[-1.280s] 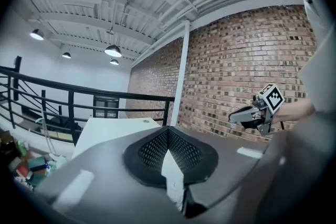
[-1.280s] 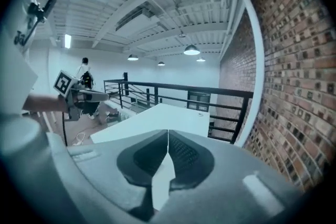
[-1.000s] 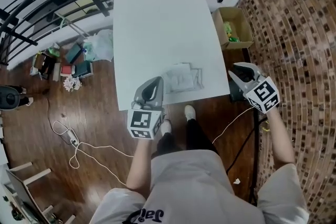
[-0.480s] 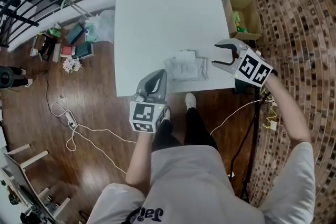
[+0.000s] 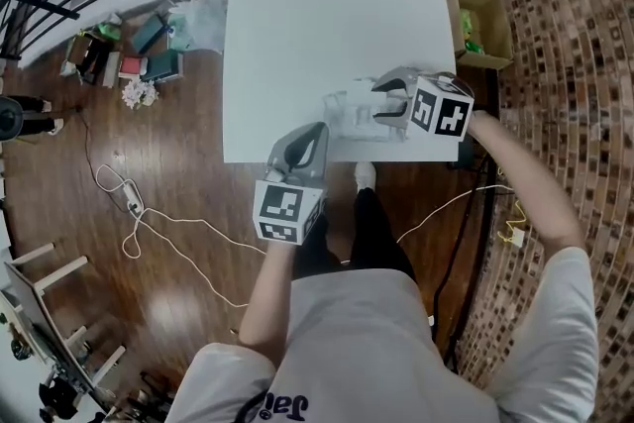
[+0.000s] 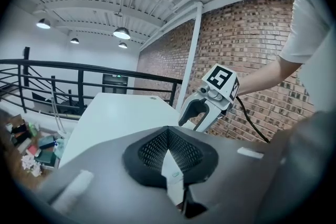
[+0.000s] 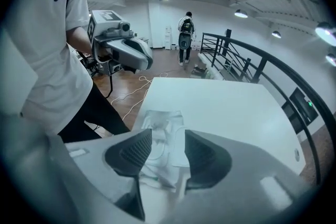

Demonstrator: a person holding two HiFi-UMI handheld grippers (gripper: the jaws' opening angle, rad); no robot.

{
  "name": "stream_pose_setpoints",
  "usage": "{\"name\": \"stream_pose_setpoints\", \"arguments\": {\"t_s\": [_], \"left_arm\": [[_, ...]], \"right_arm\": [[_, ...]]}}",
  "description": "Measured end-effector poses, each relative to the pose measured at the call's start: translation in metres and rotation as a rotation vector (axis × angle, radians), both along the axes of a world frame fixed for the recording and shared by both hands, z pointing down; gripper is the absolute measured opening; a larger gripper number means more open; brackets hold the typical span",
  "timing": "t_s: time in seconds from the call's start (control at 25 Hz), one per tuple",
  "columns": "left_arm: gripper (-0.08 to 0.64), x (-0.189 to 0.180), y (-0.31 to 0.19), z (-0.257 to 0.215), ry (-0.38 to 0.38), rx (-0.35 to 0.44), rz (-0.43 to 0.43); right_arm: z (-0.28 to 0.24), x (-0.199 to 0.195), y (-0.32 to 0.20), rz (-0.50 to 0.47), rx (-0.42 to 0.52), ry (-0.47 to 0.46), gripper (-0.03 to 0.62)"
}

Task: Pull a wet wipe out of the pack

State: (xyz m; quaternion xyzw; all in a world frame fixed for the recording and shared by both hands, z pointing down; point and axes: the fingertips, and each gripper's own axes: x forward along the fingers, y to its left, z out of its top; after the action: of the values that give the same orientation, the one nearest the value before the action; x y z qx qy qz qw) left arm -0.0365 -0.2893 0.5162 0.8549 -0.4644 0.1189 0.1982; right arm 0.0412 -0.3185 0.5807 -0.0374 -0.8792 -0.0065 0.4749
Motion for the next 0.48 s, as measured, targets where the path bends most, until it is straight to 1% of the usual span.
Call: {"name": "stream_pose_setpoints", "arguments": {"t_s": [0.24,0.36,0.48], "left_arm": [[0.015,0.001,-0.002,0.009,0.011,-0.025,-0.010],[0.015,0.001,-0.003,0.014,0.016,-0.034,-0.015],[0.015,0.000,-0.005,0.017,0.022,-0.041,-0.020]], "right_arm": [[0.031,-0.009,0.009,-0.049,-0.065,0.046,0.175],[0.039,-0.012,0.014,-0.065,-0.085,0.052,0.157],[0.044,-0.016,0.017,-0.082,-0.088,0.049,0.123]]}}
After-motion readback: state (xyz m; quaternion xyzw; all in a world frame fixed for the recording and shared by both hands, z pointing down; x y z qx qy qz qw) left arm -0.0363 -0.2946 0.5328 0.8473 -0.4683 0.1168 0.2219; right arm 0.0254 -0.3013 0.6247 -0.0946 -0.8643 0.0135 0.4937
